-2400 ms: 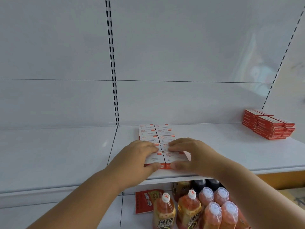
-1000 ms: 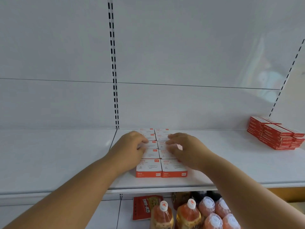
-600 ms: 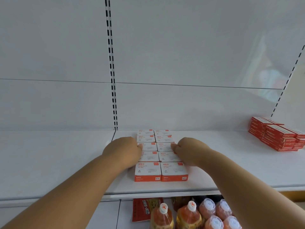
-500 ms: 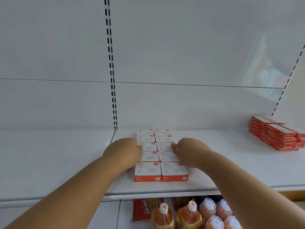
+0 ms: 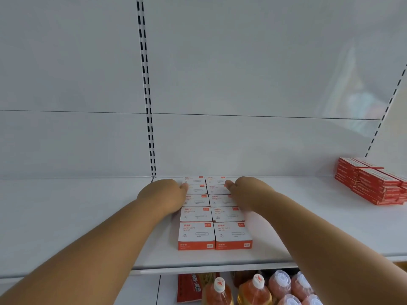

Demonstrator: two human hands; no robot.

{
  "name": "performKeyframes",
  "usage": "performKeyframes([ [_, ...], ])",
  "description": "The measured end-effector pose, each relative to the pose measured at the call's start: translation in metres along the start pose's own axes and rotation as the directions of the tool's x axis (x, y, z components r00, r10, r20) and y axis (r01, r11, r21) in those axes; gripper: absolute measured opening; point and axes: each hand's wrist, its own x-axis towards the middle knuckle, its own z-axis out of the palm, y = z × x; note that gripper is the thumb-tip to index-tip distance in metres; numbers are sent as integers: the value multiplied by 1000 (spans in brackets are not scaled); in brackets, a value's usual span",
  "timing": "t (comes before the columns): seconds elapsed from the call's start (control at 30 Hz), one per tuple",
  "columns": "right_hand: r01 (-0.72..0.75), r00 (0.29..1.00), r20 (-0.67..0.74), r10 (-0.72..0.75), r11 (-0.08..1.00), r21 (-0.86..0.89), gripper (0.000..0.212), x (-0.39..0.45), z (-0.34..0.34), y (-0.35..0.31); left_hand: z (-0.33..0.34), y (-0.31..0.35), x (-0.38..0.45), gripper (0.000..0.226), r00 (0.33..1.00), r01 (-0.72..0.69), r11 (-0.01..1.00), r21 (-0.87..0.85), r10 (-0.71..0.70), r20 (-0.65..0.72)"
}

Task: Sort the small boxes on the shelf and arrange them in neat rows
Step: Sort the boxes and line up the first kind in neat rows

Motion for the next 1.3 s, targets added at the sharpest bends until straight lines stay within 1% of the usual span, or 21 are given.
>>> performKeyframes([
  [0.13,-7,1000,15,7,1000,4,47,6,2,-1,7,1,12,45,1000,-23,1000,12,22,10],
  [0.23,-3,1000,11,3,1000,24,42,5,3,-1,13,1,13,46,1000,-25,1000,15,25,-9],
  [0.37,12,1000,-17,-12,1000,12,43,3,5,-1,14,1,14,46,998,-57,998,39,58,-26],
  [0.47,34,999,-4,-34,999,-6,40,0,2,-1,13,0,15,47,998,-66,997,31,67,-3],
  [0.53,39,999,10,-39,999,28,38,-2,-3,-2,8,0,17,50,998,-50,999,6,49,29],
  [0.63,11,1000,5,-12,990,139,48,7,-13,-3,-4,0,31,57,1000,0,1000,22,0,22],
  [0.73,-19,1000,-15,21,994,107,44,25,-17,-8,-6,3,47,57,999,8,999,32,-9,31],
  [0.8,21,999,29,-22,998,61,40,33,-13,-10,0,5,54,55,998,-7,999,41,4,55],
  [0.83,38,999,28,-40,998,57,39,38,-9,-8,3,4,56,54,998,-17,998,54,13,56],
  [0.97,21,1000,6,-21,997,72,41,46,2,-6,11,3,60,46,999,-38,996,84,37,17],
  [1.13,13,1000,-11,-13,998,57,40,47,3,-7,14,4,59,49,999,-45,994,100,47,-13],
  [1.3,13,1000,-14,-13,999,34,38,45,2,-9,14,3,59,51,998,-60,993,100,61,-3],
])
